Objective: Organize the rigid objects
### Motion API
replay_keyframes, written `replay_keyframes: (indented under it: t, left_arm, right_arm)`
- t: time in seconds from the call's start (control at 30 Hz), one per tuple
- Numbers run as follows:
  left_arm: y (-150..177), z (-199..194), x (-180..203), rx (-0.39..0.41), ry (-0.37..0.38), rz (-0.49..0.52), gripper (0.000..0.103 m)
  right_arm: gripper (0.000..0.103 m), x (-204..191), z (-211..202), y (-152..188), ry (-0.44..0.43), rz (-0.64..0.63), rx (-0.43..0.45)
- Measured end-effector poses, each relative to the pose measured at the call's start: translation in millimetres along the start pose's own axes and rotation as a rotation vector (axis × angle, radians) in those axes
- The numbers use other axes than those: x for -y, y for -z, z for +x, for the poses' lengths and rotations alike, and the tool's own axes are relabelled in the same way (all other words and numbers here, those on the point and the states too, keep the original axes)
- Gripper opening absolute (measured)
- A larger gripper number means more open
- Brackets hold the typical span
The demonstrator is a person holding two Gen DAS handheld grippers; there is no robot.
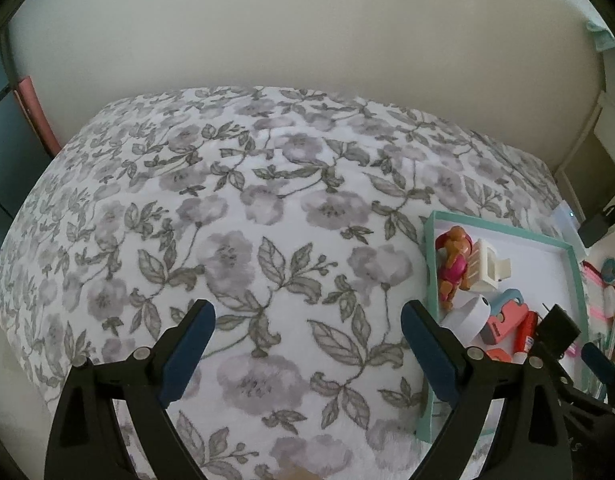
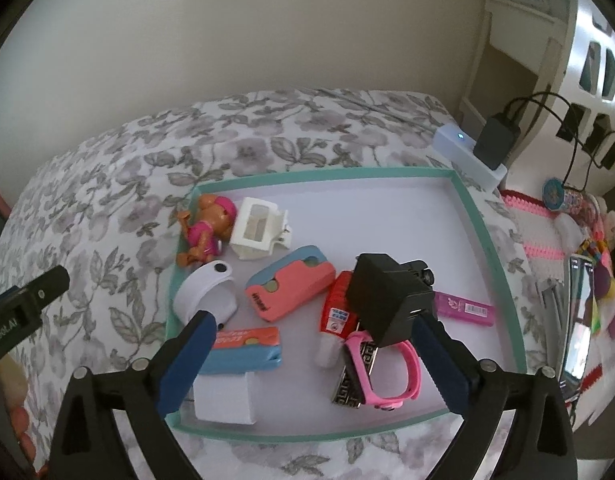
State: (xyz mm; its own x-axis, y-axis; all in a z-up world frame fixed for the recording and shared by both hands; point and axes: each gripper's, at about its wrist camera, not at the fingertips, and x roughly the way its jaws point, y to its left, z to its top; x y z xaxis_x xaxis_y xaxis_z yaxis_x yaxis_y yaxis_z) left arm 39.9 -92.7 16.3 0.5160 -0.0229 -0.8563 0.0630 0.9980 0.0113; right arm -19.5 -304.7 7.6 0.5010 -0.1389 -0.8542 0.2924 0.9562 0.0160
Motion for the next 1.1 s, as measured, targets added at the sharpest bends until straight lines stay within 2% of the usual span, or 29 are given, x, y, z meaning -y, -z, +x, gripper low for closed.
replay_keyframes:
  t: [0.27,0.57,1.1]
  left_arm:
    - [5.2,-14.1,-3.4,0.002,0.006,0.023,0.094]
    - [13.8,-29.9,-6.4,0.021,-0.031,0.056,0.094]
    - [25.7,-45.0,-16.2,0.041,-0.052,0.051,0.094]
  right_arm:
    - [0.102,-8.6,-10.3,5.1,-0.013,-0.014,0.001]
    - [0.102,-7.0,-21.9,10.2,-0.021,0.009,0.006]
    - [0.102,-16.7,-40.2,16.4,-0.022,-0.019,0.028]
